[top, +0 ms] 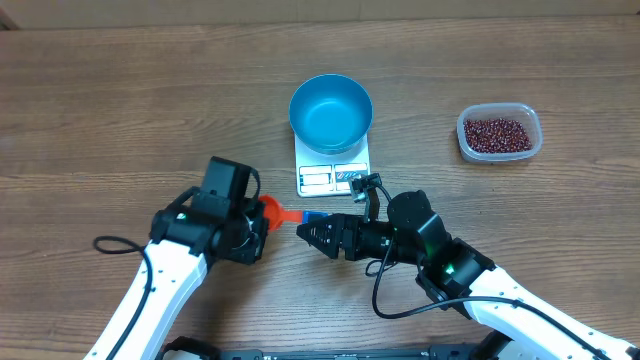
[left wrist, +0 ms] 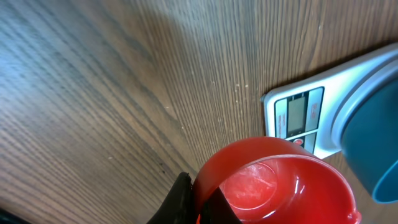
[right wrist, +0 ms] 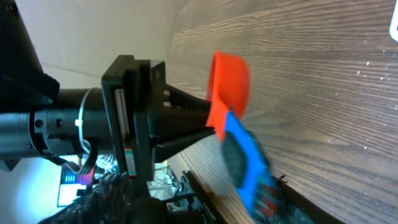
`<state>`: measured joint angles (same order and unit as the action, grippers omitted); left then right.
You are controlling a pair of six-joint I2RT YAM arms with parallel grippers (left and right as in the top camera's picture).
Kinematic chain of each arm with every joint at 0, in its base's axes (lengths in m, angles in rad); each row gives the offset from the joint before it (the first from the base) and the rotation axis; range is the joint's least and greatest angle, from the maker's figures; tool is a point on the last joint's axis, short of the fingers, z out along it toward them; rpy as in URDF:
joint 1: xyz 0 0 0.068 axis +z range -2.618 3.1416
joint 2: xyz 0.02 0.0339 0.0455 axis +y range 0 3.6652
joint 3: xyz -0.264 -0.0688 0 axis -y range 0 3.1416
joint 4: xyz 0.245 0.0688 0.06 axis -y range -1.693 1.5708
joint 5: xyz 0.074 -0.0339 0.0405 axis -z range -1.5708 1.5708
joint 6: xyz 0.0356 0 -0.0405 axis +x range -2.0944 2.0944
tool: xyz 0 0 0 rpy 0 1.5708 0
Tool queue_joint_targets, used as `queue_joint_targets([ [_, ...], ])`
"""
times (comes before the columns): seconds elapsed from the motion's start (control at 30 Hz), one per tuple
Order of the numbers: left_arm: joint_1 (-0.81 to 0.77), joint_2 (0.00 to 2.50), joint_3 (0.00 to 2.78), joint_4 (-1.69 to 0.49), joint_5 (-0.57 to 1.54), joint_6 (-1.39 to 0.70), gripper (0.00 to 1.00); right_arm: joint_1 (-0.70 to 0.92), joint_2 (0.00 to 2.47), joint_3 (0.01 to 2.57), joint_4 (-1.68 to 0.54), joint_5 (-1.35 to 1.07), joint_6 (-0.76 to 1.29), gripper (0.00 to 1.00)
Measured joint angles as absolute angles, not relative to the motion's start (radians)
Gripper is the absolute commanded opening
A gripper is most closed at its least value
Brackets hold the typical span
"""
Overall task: Scoop item into bowl and weigh 150g on scale
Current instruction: 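Bring the right gripper toward the blue handle held by the left gripper, then close the right gripper on the blue scoop handle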
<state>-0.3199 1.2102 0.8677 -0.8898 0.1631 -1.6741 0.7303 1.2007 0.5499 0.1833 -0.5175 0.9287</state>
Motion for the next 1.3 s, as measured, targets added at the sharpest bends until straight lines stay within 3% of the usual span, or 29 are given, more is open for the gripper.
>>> queue_joint_targets([
  [0.83,-0.354,1.306,0.868,-0.833,0.239,-1.649,0.04,0.742,1.261,0.55,0.176,-0.388,0.949,0.62],
  [0.97,-0.354,1.306,0.868,-0.834,0.245,-1.618,0.04,0.742,1.282,0.55,0.184,-0.385,0.948,0.53],
  [1.3,-0.354,1.306,0.868,-0.833,0.251,-1.592,0.04,0.742,1.283,0.55,0.209,-0.385,0.946,0.45],
])
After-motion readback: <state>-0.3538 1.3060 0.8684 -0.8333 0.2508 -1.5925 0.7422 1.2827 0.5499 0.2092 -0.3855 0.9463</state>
